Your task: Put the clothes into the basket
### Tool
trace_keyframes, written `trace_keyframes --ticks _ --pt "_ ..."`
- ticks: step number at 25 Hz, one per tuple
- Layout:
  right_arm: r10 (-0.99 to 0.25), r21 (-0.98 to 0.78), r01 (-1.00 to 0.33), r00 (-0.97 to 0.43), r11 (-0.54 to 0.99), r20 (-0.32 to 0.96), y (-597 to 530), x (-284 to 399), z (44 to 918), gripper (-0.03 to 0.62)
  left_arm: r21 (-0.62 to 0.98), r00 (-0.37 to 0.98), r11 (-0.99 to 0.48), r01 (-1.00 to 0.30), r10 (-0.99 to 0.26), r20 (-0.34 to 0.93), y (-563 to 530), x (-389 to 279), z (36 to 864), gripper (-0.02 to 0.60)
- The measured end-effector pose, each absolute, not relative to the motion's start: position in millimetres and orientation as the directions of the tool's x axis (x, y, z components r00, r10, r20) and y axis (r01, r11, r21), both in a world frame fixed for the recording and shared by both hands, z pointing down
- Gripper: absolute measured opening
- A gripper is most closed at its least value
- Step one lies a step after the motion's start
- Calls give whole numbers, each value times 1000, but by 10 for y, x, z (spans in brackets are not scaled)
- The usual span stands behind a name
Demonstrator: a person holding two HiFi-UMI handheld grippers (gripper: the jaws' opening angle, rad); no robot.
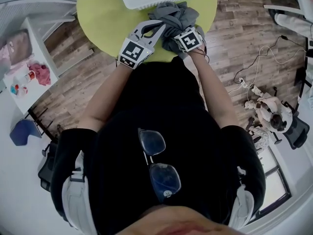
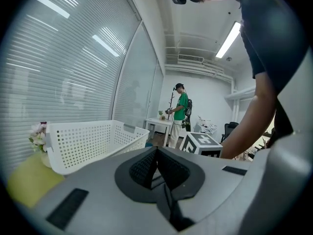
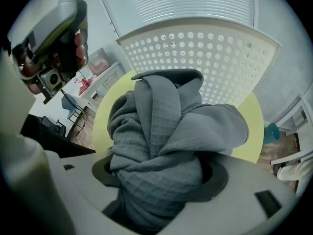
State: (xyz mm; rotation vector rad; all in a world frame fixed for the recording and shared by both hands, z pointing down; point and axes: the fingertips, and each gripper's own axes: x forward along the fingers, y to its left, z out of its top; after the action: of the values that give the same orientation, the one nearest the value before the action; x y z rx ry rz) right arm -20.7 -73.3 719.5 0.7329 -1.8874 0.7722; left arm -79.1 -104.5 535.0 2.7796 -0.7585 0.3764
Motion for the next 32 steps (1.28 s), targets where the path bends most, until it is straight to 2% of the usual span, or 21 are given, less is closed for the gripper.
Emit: trace_keyframes --ticks 9,17,22,32 --pt "-129 -209 -657 -427 725 895 -705 -394 6507 344 141 829 -827 -544 -503 246 -1059 -954 4957 9" --pt "-69 -156 -503 -401 850 914 -622 -520 5954 344 107 808 -810 -577 -548 215 -1042 -1087 4471 11" --pt "-99 -118 -453 -428 883 898 -755 -557 5543 344 178 826 -808 -562 -538 166 -1078 -1077 4212 9" --pt "-145 -24 -360 -437 933 888 -1183 -554 4963 344 117 794 -786 -607 -592 137 -1298 -1153 3839 9"
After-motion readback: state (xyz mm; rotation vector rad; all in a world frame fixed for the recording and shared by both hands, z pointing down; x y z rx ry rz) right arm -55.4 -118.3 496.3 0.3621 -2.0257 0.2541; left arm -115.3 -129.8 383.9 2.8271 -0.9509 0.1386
